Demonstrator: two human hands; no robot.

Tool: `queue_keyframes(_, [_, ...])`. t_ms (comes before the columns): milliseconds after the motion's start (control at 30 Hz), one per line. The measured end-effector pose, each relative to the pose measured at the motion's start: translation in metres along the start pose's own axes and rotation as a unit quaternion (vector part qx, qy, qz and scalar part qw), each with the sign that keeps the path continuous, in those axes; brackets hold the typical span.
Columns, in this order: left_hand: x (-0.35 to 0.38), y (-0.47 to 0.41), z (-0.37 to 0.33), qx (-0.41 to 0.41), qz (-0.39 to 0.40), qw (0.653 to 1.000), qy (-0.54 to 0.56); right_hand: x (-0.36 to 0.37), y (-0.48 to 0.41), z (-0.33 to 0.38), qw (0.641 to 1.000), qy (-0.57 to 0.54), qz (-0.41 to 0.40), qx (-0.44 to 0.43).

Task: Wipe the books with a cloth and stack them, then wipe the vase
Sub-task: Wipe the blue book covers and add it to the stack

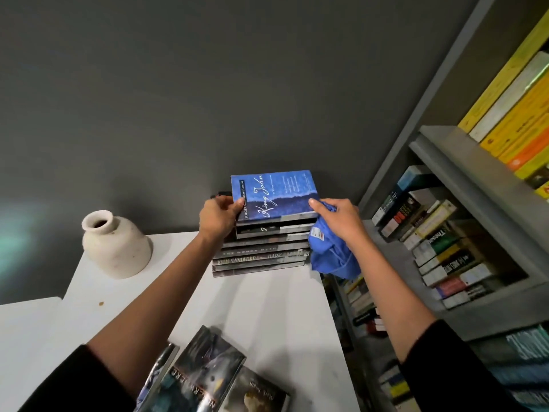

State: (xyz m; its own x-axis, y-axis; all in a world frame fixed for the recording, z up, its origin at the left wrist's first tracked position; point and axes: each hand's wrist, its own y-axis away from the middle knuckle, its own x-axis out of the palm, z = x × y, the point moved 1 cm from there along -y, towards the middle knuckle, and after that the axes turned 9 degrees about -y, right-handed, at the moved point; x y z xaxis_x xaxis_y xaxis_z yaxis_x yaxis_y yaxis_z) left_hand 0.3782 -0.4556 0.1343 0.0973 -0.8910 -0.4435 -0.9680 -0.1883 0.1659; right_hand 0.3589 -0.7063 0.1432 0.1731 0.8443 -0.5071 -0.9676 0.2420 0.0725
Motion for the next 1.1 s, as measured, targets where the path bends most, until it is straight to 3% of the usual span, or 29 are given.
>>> queue_keyframes(100, [0.003, 0.004, 0.002, 0.026, 0.002, 0.996, -0.086, 0.004, -0.004, -0.005, 0.998, 0.055, 0.000, 0.018])
queue_keyframes(300, [-0.001, 0.022, 0.006, 0.123, -0.002, 0.984, -0.128, -0.016, 0.012, 0.001, 0.998, 0.054, 0.019, 0.013])
queue_keyframes(433, [0.003, 0.029, 0.008, 0.147, 0.047, 0.976, -0.157, -0.020, 0.020, 0.008, 0.966, 0.248, 0.076, 0.006])
queue_keyframes(600, [0.002, 0.030, 0.003, 0.152, 0.033, 0.969, -0.193, -0.011, 0.025, 0.016, 0.938, 0.342, 0.025, -0.054])
queue_keyframes(833, [0.003, 0.032, 0.003, 0.153, 0.035, 0.974, -0.163, -0.002, 0.024, 0.014, 0.925, 0.369, -0.014, -0.095])
queue_keyframes(1100, [0.006, 0.028, 0.011, 0.138, 0.029, 0.979, -0.150, 0.000, 0.020, 0.015, 0.921, 0.378, 0.002, -0.095])
